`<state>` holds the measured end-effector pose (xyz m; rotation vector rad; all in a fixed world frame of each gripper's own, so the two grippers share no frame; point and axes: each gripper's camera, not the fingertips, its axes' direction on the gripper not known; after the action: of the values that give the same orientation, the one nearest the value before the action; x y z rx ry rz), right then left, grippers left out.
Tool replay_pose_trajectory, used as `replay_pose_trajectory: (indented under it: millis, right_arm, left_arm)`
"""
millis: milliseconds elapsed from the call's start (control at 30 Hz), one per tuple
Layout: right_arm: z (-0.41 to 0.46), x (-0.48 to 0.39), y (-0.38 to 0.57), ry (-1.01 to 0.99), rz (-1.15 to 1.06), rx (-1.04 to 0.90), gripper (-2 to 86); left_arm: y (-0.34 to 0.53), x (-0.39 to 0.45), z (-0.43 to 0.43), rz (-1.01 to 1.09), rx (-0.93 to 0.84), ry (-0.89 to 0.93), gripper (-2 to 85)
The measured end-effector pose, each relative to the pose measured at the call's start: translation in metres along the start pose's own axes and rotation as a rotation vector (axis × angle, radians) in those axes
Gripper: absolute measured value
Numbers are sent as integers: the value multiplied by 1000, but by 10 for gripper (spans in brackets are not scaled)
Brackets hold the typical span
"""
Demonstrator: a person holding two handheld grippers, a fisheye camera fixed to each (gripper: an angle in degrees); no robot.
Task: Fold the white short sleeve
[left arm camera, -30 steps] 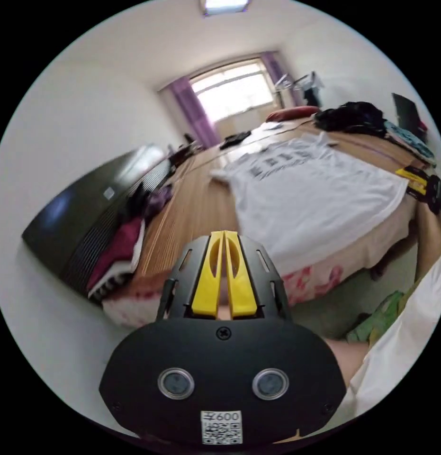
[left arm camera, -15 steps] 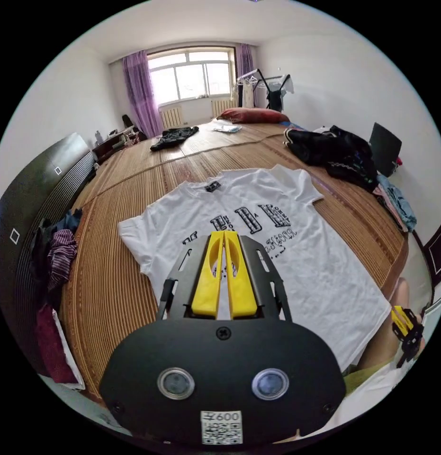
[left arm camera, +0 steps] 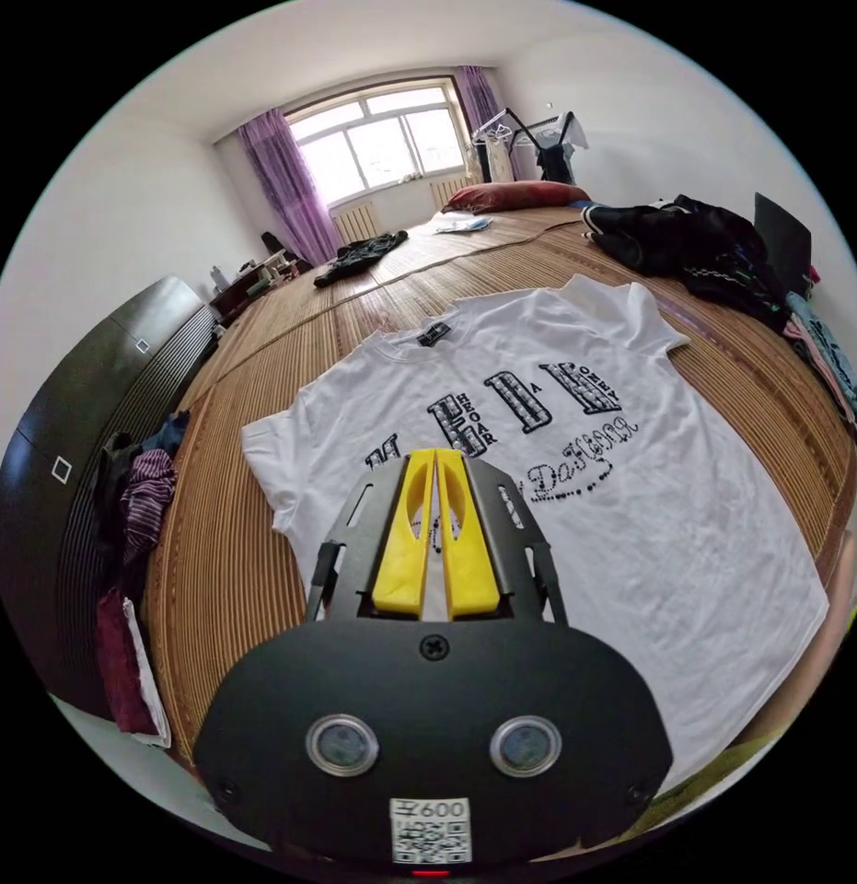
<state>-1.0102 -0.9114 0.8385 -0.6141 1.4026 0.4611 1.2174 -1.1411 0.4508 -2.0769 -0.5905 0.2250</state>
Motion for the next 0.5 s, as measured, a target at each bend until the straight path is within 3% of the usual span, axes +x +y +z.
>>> replay_pose_trajectory:
  millis: [500]
  right_arm:
    - [115,22,2,-144,9,-161,-8]
  left_arm:
    - [32,-17,79,-13,-47,-75,3]
